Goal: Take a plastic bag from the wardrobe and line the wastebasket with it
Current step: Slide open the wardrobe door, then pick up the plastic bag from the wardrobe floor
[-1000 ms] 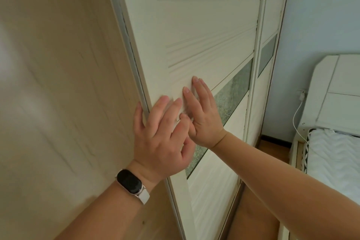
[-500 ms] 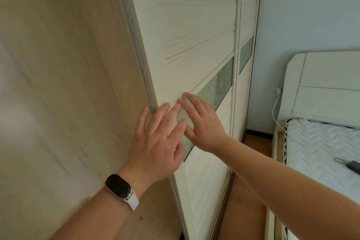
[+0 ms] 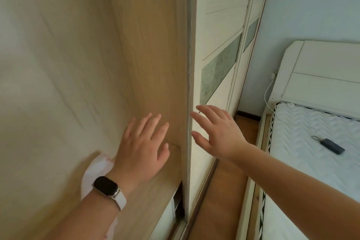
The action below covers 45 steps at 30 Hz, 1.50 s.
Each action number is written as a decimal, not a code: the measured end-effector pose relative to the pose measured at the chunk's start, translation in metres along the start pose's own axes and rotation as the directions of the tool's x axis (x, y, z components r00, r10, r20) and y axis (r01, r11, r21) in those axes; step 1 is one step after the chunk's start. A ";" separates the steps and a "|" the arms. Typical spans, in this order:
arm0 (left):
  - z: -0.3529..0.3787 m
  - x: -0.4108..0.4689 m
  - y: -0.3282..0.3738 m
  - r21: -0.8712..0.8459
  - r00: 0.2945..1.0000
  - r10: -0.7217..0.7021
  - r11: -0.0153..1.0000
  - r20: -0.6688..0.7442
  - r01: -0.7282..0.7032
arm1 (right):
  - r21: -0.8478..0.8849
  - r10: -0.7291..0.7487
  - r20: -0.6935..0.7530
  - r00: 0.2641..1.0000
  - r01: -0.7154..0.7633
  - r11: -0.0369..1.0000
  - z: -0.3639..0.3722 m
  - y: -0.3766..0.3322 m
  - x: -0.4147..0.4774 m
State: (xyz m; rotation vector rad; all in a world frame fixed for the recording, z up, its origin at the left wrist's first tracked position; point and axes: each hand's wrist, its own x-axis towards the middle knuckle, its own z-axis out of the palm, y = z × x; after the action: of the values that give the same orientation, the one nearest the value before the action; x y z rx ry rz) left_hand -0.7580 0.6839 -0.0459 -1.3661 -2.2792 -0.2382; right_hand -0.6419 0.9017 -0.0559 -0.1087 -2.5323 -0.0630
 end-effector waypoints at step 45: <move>0.291 -0.330 -0.085 0.154 -0.047 -0.912 0.018 0.409 0.988 | 0.574 -0.723 0.475 0.501 0.446 0.687 0.435 -0.234 -0.001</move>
State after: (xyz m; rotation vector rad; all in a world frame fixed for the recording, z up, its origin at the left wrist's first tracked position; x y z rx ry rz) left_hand -0.7896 0.4924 -0.4499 0.6671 -3.2366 -0.6752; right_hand -0.9093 0.6986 -0.4180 1.1487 -3.1100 0.2498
